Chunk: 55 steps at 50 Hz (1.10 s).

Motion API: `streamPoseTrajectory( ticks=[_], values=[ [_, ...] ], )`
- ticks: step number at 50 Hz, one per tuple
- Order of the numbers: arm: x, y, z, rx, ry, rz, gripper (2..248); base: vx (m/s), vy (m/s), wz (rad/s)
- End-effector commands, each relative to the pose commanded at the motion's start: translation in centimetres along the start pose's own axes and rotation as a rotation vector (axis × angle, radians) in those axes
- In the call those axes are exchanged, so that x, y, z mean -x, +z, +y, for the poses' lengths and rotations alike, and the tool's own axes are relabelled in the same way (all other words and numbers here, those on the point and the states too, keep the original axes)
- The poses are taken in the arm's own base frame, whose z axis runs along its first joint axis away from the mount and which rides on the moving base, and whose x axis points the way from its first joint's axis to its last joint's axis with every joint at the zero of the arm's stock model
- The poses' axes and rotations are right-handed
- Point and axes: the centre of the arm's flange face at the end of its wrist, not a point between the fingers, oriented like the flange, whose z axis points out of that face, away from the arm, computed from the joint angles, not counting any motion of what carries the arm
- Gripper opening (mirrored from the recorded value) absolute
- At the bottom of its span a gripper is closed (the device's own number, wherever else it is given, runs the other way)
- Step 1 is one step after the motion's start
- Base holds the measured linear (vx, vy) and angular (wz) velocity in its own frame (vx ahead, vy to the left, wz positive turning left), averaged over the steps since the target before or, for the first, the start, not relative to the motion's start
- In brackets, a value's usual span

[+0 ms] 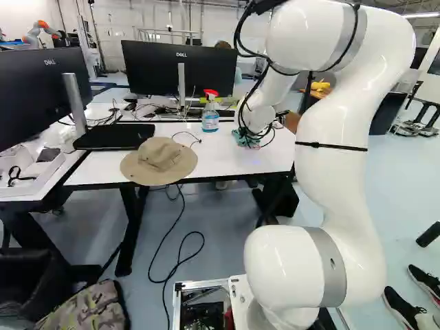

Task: Clean the table with the green towel

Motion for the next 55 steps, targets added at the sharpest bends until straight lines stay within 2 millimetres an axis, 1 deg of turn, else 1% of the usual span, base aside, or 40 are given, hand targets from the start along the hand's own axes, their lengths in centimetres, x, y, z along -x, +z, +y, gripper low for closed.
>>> streamPoseTrajectory(
  ticks=[6,14,46,55],
  values=[
    [-0.4,0.6,0.7,0.009,0.008,0.005,49,0.000,0.000,0.000],
    [-0.5,0.6,0.8,0.010,0.008,0.008,49,0.000,0.000,0.000],
    [-2.8,-2.4,0.8,0.011,0.007,0.064,49,0.000,0.000,0.000],
    [-2.9,-2.8,0.0,0.001,-0.002,0.066,49,0.000,0.000,0.000]
  ],
)
